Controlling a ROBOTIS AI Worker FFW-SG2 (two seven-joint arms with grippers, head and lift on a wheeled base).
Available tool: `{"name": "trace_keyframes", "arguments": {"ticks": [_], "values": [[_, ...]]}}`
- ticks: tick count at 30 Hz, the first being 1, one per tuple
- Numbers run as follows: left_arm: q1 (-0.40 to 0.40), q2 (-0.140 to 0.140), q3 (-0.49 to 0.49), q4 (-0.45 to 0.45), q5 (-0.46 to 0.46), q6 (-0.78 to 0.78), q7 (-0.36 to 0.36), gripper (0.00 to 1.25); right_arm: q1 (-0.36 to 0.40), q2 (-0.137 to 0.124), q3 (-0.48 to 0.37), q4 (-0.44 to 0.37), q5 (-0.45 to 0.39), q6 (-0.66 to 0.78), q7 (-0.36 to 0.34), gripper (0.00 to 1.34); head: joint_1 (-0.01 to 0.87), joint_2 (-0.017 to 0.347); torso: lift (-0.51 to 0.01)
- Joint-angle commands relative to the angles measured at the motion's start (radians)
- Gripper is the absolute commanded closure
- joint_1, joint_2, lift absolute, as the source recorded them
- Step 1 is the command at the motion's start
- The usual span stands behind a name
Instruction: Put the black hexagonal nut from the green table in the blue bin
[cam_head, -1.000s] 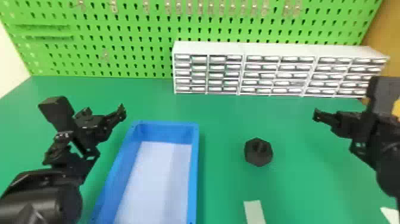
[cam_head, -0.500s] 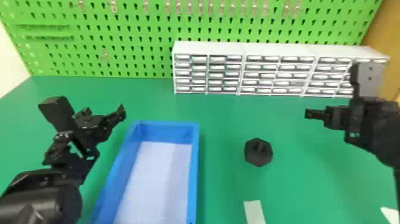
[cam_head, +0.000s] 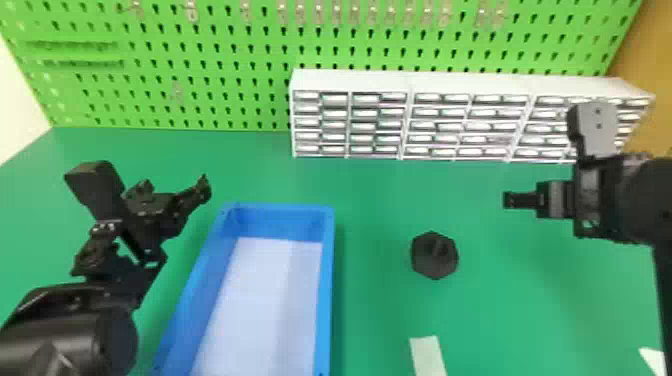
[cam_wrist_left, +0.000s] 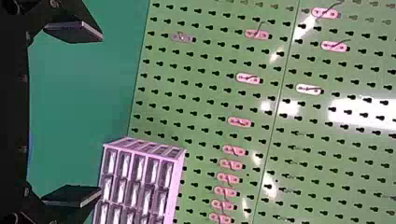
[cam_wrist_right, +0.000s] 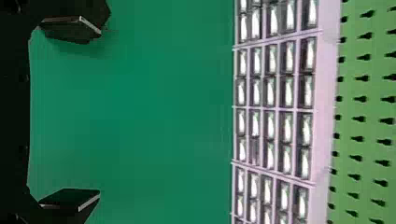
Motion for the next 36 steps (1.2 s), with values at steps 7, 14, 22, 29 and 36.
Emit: {"name": "trace_keyframes", "arguments": {"ticks": [7, 14, 22, 29, 36], "values": [[-0.003, 0.000, 0.000, 0.000, -0.002, 0.001, 0.000, 0.13, -0.032, 0.002, 0.006, 0.069, -0.022, 0.055, 0.001, 0.10, 0.666, 0.032, -0.100], [-0.005, 0.000, -0.004, 0.000, -0.002, 0.001, 0.000, 0.13, -0.047, 0.011, 0.014, 0.112, -0.022, 0.052, 0.001, 0.10, 0.666, 0.032, -0.100], [-0.006, 0.000, -0.004, 0.000, -0.002, 0.003, 0.000, 0.13, -0.059, 0.025, 0.021, 0.167, -0.025, -0.011, 0.001, 0.10, 0.666, 0.032, -0.100], [-0.006, 0.000, -0.005, 0.000, -0.002, 0.003, 0.000, 0.13, -0.078, 0.035, 0.037, 0.219, -0.028, -0.039, 0.001, 0.10, 0.666, 0.032, -0.100], [-0.009, 0.000, -0.007, 0.000, -0.002, 0.004, 0.000, 0.13, -0.099, 0.041, 0.070, 0.261, -0.031, -0.062, 0.001, 0.10, 0.666, 0.032, -0.100]]}}
